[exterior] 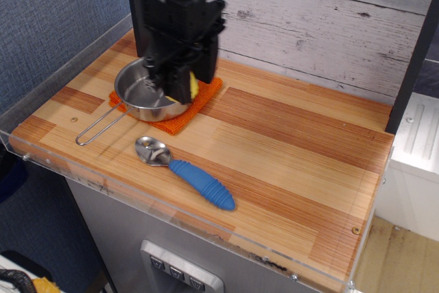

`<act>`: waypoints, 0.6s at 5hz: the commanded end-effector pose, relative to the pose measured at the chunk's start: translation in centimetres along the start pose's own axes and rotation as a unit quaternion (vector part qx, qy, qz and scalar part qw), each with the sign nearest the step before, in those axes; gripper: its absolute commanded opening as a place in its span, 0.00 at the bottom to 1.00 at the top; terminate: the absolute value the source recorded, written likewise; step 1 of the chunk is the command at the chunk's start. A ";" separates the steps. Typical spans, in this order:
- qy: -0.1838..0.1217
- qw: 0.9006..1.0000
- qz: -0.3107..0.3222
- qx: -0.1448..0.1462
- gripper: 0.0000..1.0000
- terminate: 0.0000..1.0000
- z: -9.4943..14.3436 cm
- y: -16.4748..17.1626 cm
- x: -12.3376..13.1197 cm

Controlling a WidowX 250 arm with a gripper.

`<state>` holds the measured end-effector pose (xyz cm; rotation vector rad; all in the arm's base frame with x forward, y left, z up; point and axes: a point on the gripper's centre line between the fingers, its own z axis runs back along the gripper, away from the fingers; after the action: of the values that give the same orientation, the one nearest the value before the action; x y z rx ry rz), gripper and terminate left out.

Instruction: Move the corn and place into pot

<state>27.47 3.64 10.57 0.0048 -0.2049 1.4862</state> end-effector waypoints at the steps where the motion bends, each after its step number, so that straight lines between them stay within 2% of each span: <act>1: -0.021 0.997 0.067 -0.010 0.00 0.00 -0.1 0.3 4.3; 3: -0.023 0.993 0.112 -0.001 0.00 0.00 -2.0 -0.5 7.7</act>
<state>28.86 11.29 8.60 0.0348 -0.2061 1.7095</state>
